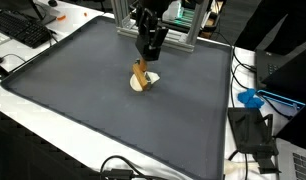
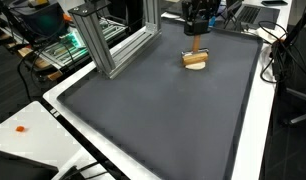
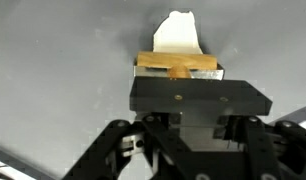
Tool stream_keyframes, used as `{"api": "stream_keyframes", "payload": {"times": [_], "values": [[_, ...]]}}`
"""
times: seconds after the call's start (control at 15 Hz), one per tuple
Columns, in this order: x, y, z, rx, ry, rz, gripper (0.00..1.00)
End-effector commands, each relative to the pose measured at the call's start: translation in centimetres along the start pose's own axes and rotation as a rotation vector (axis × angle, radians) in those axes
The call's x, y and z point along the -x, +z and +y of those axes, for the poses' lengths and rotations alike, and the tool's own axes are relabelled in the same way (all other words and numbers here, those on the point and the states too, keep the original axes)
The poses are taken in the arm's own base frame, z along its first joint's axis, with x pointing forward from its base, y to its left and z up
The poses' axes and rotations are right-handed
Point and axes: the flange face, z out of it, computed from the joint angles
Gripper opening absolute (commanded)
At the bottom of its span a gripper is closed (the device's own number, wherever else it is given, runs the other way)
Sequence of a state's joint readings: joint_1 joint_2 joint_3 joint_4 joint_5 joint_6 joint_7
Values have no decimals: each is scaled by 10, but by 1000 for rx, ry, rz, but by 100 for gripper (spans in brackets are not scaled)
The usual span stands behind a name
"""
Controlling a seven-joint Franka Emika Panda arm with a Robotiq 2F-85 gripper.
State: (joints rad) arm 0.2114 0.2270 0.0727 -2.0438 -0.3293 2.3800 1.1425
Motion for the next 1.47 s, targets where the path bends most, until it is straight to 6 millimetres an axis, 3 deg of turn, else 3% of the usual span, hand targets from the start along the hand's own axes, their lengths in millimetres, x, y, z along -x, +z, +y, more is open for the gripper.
{"api": "stream_keyframes", "payload": {"times": [0.0,0.47,1.0,1.4], "values": [[1,26,9,28,-32,0,34],[-15,0,15,-44,-242,-22,34],[-26,-4,19,-113,-613,-67,34],[-31,-11,16,-135,-789,-55,34]]}}
